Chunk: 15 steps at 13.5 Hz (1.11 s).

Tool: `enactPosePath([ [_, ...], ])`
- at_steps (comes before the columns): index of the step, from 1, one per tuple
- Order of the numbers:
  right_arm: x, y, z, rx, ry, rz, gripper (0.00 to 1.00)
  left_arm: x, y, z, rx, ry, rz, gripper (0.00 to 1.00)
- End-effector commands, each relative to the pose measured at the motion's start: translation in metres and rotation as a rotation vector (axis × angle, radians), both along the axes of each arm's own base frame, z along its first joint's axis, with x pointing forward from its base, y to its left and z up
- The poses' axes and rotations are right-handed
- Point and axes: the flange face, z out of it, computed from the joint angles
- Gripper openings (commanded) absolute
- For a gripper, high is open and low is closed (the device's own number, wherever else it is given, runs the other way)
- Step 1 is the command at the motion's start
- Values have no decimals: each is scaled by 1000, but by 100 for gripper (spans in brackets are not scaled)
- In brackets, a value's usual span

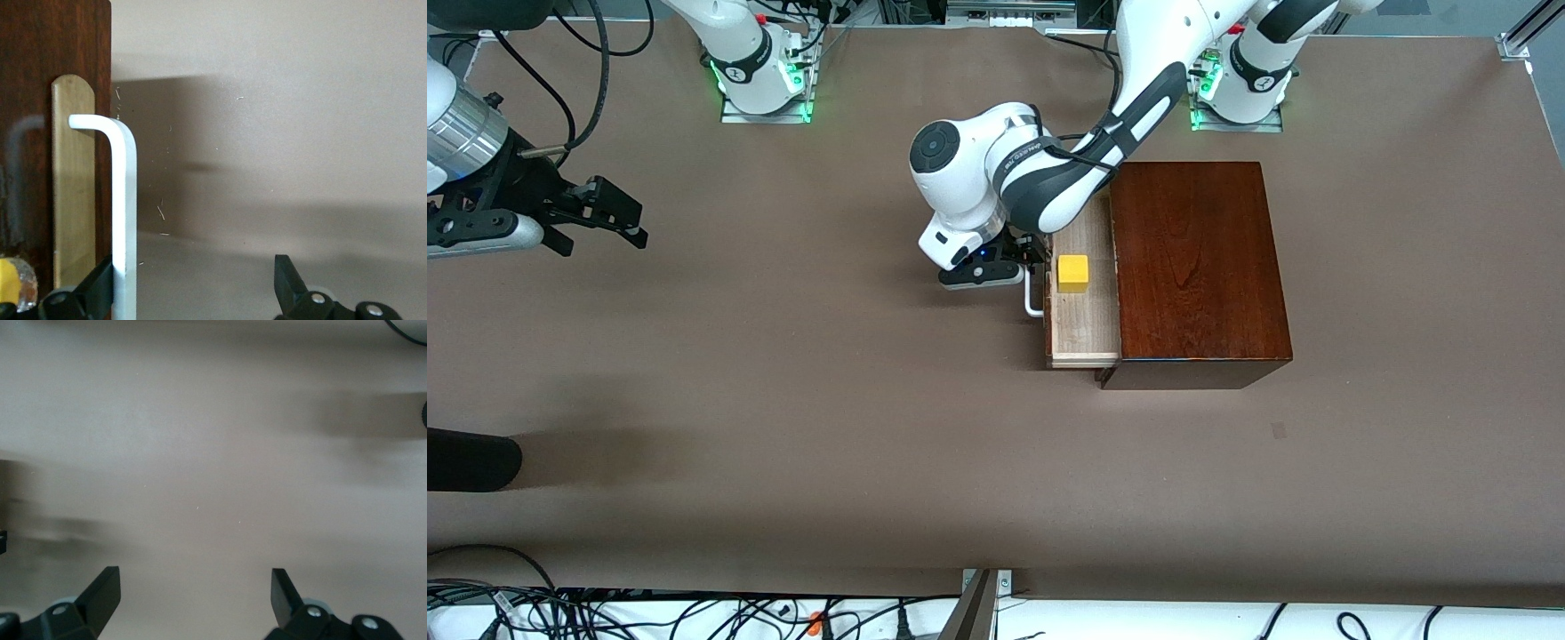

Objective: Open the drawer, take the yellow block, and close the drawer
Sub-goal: 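Pull the drawer handle outward with the left gripper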

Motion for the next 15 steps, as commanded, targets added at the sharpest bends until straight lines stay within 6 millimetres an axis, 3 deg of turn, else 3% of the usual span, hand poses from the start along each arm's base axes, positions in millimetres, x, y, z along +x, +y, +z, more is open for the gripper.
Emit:
enactPosePath([
  [1, -1, 1, 6, 16, 5, -15, 100, 0, -36, 5, -95, -25, 9, 100],
  [6, -1, -1, 6, 16, 4, -5, 100, 0, -49, 14, -128, -41, 15, 100],
  [10, 0, 4, 6, 6, -7, 6, 100, 2, -49, 25, -137, -49, 19, 100],
  [13, 1, 2, 5, 6, -9, 6, 100, -3, -44, 66, -146, -25, 32, 100],
  [15, 1, 1, 6, 5, -9, 3, 100, 11, -22, 124, -185, -41, 74, 100],
])
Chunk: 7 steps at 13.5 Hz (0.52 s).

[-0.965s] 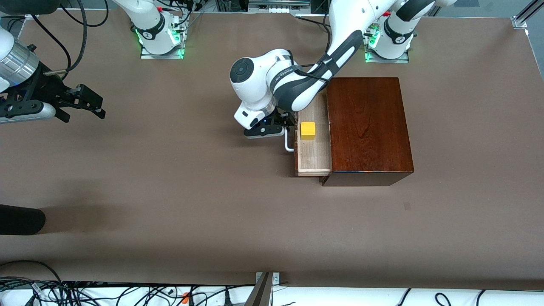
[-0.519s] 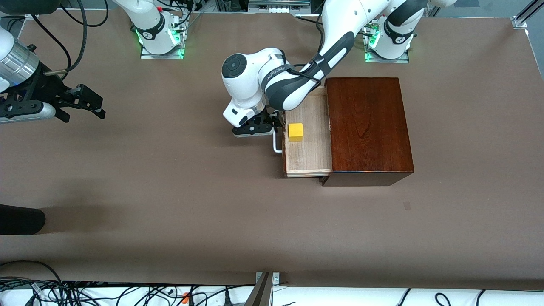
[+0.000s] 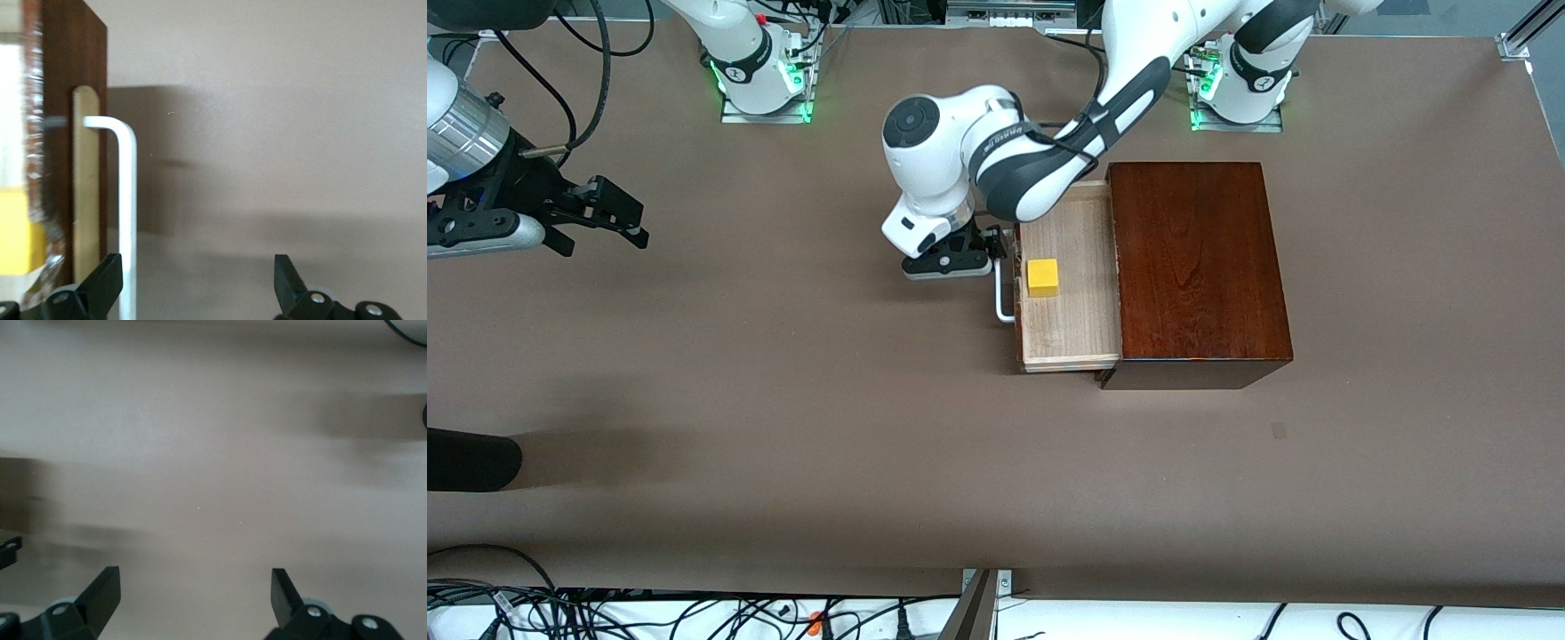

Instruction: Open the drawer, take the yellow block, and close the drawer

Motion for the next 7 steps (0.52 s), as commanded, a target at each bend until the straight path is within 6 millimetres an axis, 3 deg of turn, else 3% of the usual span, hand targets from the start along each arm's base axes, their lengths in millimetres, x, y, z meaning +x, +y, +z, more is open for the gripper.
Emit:
enactPosePath([
  [1, 1, -1, 4, 4, 3, -9, 100, 14, 37, 99, -66, -4, 39, 100],
  [3, 4, -3, -2, 2, 10, -14, 100, 30, 89, 147, -68, 55, 33, 100],
  [7, 14, -8, -25, -2, 54, -4, 100, 62, 220, 207, -69, 118, 47, 100],
])
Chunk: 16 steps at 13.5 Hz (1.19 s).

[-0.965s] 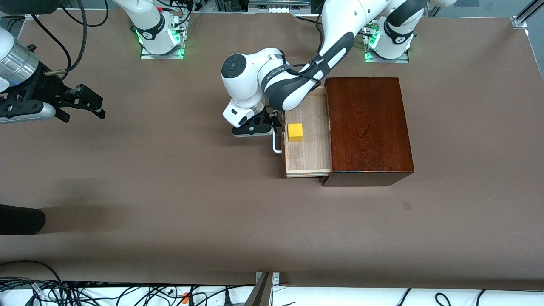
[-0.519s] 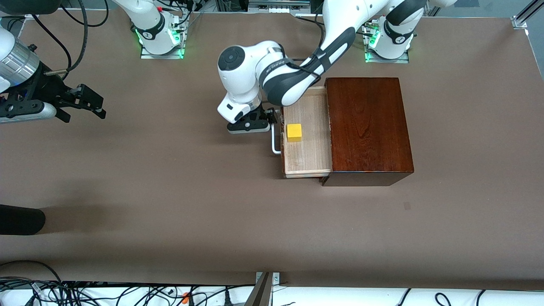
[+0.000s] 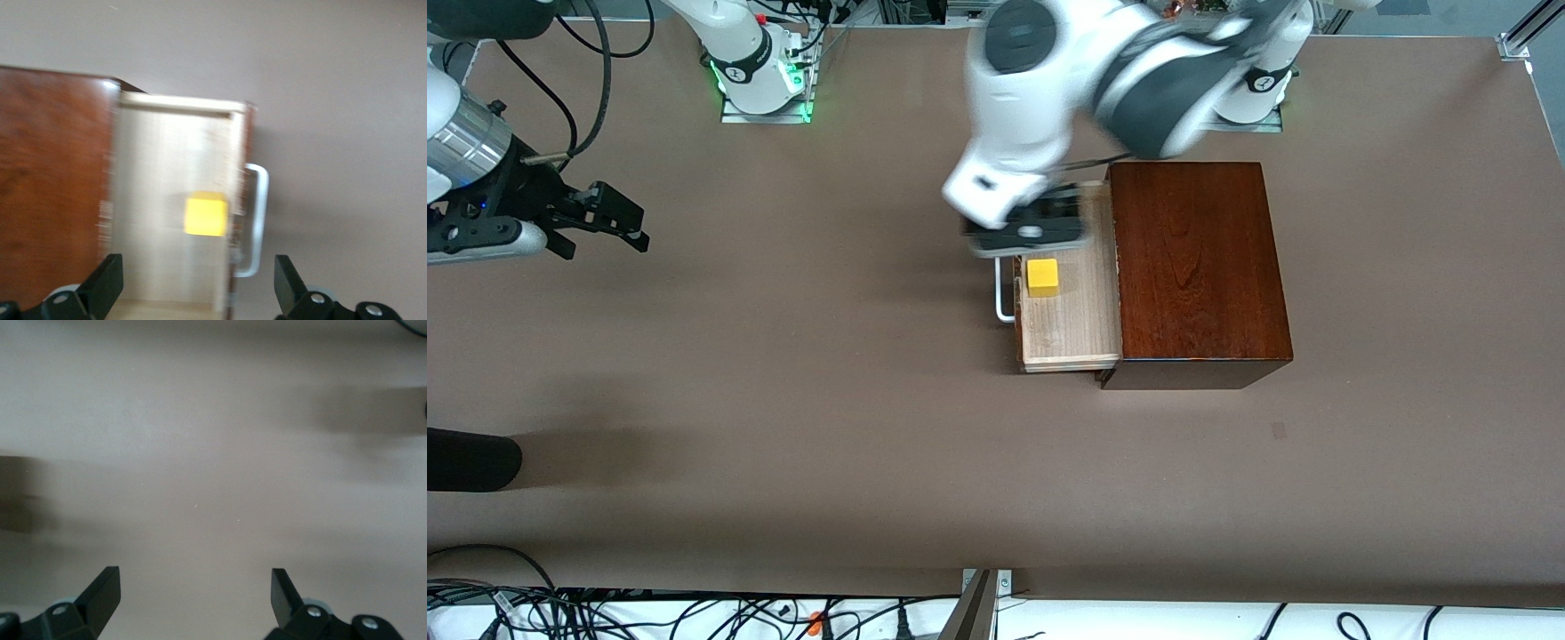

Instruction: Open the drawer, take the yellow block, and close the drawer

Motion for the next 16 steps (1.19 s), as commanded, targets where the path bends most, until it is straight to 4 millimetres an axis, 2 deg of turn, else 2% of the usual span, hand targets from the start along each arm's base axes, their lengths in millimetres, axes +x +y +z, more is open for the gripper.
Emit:
enactPosePath([
  [1, 5, -3, -8, 4, 24, 39, 100, 5, 90, 24, -12, 47, -23, 100],
  [2, 4, 1, -6, 13, 27, 83, 100, 10, 124, 37, -20, 58, -26, 100],
  [3, -1, 14, -6, 14, 42, 142, 100, 16, 157, 47, -29, 73, -23, 100],
  [4, -8, 39, -6, 23, 62, 232, 100, 22, 185, 52, -27, 80, -23, 100],
  [6, -22, 97, -12, 34, 81, 464, 100, 31, 227, 58, -26, 89, -51, 100],
  [8, -41, 157, -12, 27, 72, 604, 100, 34, 258, 60, -19, 104, -99, 100],
  [11, -62, 257, -28, 21, 71, 787, 100, 31, 303, 64, -9, 112, -149, 100],
  [14, -86, 360, -42, -69, 3, 978, 100, 15, 348, 70, -49, 111, -198, 100],
  [16, -100, 406, -60, -106, -36, 1065, 100, 7, 367, 67, -52, 90, -214, 100],
])
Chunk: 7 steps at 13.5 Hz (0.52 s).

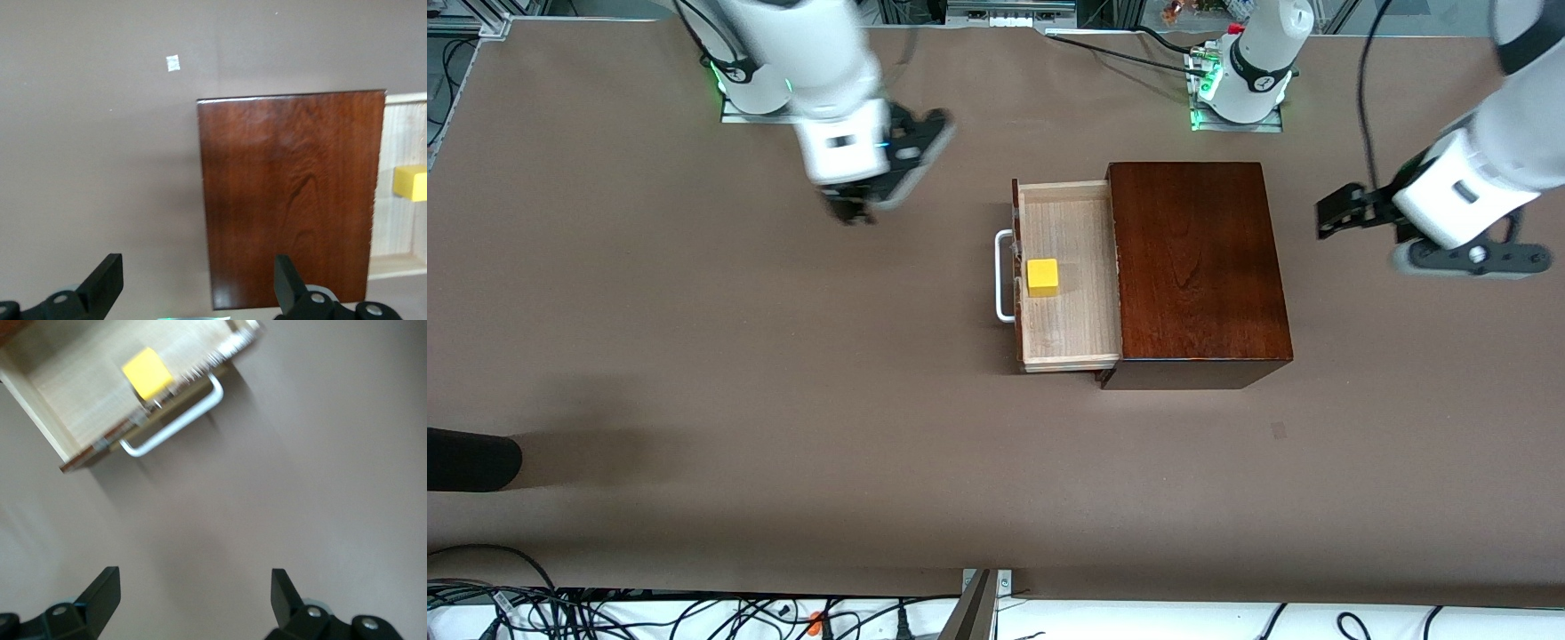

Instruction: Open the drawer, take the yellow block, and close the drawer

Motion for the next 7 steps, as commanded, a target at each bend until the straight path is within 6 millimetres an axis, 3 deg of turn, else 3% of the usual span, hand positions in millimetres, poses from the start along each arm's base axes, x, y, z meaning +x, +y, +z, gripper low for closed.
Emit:
enactPosePath([
  [1, 4, 51, -25, -17, -52, 112, 100, -25, 15, -3, -28, -32, -30, 100],
  [3, 0, 81, -50, 19, -92, 232, 100, -22, 27, -4, -34, -45, -48, 100],
  [7, 7, 114, -102, 60, -95, 302, 100, -20, 29, 14, -37, -71, -55, 100],
])
